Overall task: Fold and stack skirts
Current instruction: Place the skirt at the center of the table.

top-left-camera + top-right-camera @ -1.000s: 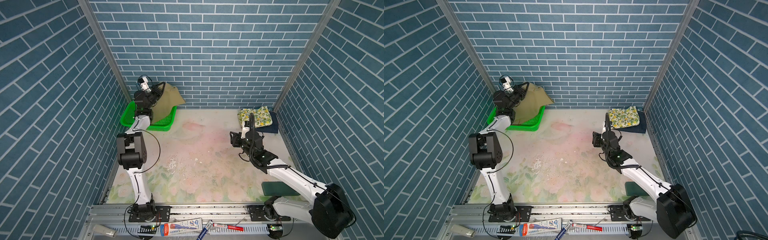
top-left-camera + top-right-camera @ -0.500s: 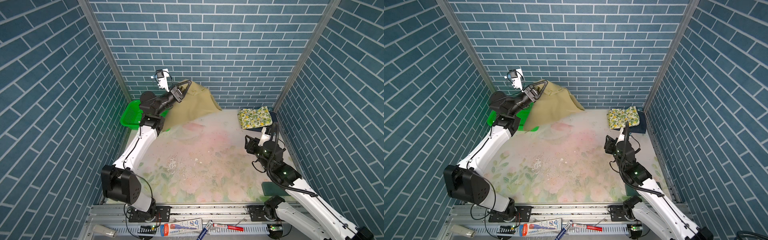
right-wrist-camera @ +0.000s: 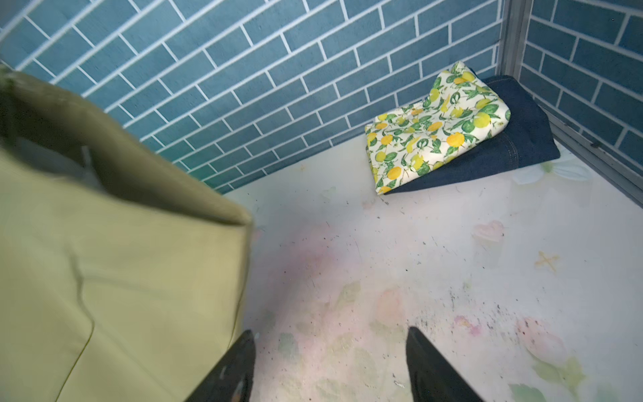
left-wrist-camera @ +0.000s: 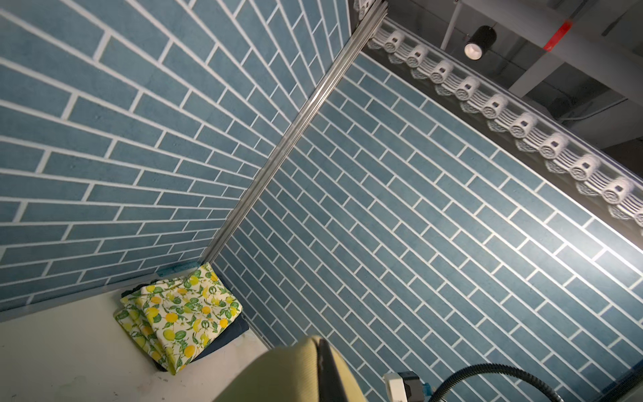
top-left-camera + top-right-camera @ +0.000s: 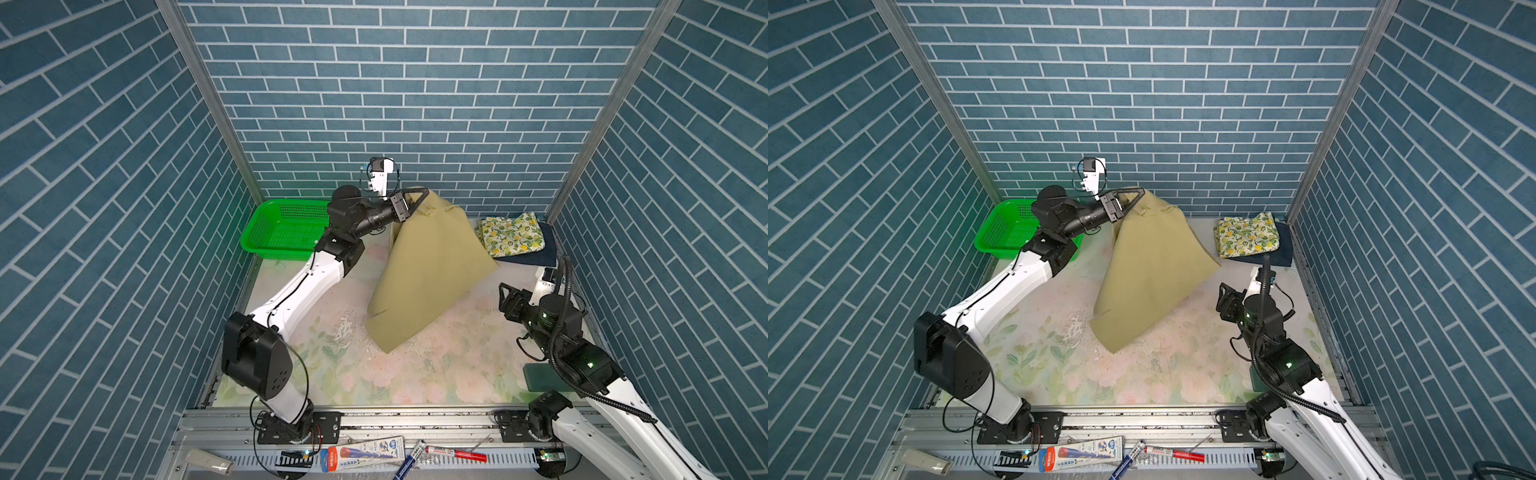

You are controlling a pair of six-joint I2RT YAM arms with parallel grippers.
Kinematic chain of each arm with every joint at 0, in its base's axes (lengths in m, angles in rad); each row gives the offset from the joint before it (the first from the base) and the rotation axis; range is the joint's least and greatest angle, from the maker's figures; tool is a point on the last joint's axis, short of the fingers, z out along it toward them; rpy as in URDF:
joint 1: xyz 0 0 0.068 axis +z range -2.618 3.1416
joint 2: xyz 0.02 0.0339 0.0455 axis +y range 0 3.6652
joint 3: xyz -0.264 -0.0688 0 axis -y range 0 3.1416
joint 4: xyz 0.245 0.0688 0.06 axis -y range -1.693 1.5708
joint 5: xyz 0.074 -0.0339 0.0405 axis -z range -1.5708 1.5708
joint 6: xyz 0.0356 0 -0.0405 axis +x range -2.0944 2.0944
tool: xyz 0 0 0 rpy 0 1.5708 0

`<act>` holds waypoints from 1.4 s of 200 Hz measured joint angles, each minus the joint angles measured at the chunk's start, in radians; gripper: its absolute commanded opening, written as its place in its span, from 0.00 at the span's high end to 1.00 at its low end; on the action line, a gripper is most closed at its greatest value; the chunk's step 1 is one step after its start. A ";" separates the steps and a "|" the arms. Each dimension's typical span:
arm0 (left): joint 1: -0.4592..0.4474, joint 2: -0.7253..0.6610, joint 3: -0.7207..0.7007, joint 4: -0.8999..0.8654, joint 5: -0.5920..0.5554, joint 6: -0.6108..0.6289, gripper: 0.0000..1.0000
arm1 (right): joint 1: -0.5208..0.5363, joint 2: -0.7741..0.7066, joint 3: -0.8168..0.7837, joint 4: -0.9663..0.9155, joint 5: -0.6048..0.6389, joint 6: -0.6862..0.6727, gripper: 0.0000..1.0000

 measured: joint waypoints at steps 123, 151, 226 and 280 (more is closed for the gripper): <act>-0.134 -0.227 -0.540 0.150 -0.068 0.031 0.88 | -0.094 -0.068 0.000 -0.068 -0.045 -0.020 0.27; -0.151 -0.160 -0.967 0.291 -0.130 0.010 0.32 | -0.097 -0.053 -0.002 -0.106 -0.093 -0.027 0.23; -0.159 -0.319 -1.184 0.200 -0.297 0.011 0.17 | -0.097 0.198 -0.106 -0.111 -0.249 0.003 0.23; -0.163 -0.532 -1.064 -0.266 -0.492 0.076 0.16 | -0.116 0.436 -0.102 -0.017 -0.304 0.002 0.24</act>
